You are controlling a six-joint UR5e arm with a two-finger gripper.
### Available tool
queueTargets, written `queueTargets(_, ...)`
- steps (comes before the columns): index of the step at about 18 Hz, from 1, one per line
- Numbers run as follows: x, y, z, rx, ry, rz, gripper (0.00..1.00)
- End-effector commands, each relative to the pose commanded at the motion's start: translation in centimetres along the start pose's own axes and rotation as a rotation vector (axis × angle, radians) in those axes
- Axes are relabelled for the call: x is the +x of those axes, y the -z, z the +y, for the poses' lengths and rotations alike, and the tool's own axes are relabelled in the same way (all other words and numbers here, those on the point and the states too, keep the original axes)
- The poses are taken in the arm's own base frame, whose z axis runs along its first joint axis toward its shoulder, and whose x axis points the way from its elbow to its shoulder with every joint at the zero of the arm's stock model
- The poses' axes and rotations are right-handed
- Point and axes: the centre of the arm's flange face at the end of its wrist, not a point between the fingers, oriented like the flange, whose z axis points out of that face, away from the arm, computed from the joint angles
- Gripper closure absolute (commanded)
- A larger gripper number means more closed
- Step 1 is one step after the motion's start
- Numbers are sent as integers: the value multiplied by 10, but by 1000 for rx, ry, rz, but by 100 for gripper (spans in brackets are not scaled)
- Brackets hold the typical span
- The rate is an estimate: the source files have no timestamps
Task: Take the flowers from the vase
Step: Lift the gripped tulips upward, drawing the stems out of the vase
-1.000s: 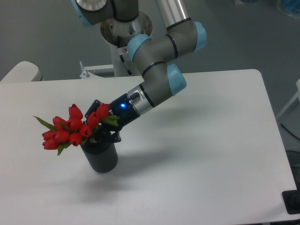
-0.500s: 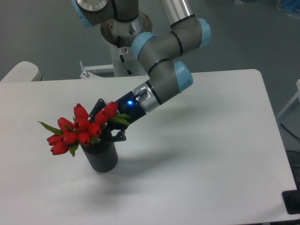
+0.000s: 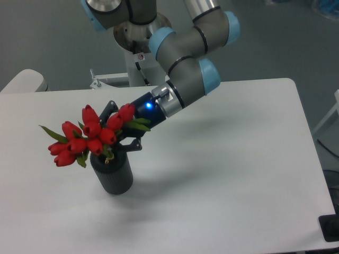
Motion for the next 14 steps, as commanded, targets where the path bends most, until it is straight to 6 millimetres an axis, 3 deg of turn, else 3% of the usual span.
queueTargets(5, -10, 16, -34, 28, 68, -24, 91)
queueTargets(14, -21, 37, -74, 115, 150, -21, 92)
